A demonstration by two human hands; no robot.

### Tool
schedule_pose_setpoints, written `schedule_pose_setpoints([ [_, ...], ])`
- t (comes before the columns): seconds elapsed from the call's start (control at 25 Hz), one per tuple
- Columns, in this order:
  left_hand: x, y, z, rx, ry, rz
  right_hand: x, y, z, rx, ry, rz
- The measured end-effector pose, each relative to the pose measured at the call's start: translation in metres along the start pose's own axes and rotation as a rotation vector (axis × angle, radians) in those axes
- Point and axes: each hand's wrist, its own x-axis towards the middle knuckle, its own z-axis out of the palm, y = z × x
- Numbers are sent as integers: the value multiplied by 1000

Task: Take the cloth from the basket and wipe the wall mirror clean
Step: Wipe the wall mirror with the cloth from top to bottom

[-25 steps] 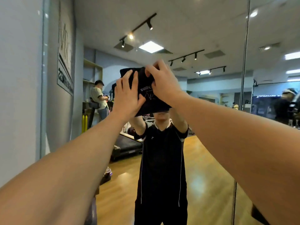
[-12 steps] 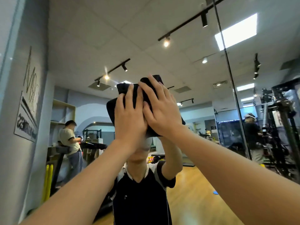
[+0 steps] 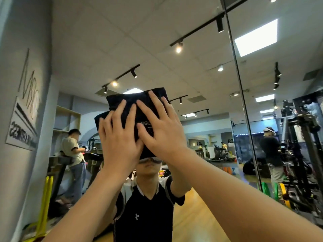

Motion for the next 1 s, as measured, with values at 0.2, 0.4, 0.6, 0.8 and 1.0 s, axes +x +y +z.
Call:
schedule_pose_setpoints([
  [0.2,-5,4,-8,63,-9,-26,0,6,3,21,112,-78],
  [0.4,17,20,0,-60,-13,-39,21,13,-10,-20,128,-146],
  [0.6,169,87,25,-173,-64,18,137,83,-88,-103,128,-76],
  [0.8,370,162,78,-235,-95,119,292,189,-174,-207,172,7],
  [1.0,475,225,138,-211,-44,100,379,271,-218,-281,217,60],
])
